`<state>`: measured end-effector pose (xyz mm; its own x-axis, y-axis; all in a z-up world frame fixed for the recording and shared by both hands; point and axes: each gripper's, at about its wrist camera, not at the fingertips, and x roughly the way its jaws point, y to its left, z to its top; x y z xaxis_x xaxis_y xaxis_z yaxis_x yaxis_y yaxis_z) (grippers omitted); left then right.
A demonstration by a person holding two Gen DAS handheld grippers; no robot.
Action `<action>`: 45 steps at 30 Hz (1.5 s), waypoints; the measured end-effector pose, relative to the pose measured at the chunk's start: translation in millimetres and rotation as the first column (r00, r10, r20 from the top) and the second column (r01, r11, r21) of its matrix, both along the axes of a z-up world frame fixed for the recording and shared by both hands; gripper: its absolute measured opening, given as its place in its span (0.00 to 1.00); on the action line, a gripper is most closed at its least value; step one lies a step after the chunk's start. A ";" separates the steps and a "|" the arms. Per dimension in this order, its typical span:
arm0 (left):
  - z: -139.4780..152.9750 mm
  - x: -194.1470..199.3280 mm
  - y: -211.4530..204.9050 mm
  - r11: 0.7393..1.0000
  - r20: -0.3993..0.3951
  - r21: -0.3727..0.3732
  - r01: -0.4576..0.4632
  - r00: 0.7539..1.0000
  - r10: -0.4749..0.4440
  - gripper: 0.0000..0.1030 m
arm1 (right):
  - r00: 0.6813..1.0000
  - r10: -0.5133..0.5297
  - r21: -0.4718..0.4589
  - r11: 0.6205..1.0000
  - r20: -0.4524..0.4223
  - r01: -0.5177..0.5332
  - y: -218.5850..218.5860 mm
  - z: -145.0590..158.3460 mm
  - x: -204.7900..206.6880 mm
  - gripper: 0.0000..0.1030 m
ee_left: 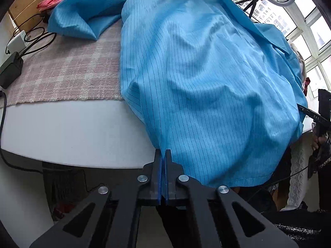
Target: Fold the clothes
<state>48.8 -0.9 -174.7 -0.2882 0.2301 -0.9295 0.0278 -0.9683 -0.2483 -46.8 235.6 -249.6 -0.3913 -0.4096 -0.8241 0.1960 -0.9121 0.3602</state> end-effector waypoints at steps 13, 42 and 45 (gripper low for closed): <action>105.3 13.4 -24.0 0.998 -0.107 -0.052 0.020 0.994 -0.026 0.20 | 0.988 -0.132 -0.233 0.961 0.080 0.148 41.2 84.8 54.7 0.04; 25.3 -226.2 -65.0 0.730 -0.047 -0.661 0.173 0.961 -0.271 0.43 | 0.991 0.116 0.108 0.987 0.063 -0.122 -124.6 60.5 -191.8 0.26; 10.9 -246.1 -91.2 0.787 0.008 -0.585 0.196 0.971 -0.237 0.01 | 0.989 0.119 0.132 0.983 0.093 -0.131 -135.6 44.2 -211.5 0.26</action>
<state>-197.4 -92.0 -163.8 -0.3582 -0.2804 -0.8906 -0.1961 -0.9100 0.3654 -258.3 100.1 -205.4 -0.2709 -0.3311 -0.9039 0.2855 -0.9244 0.2530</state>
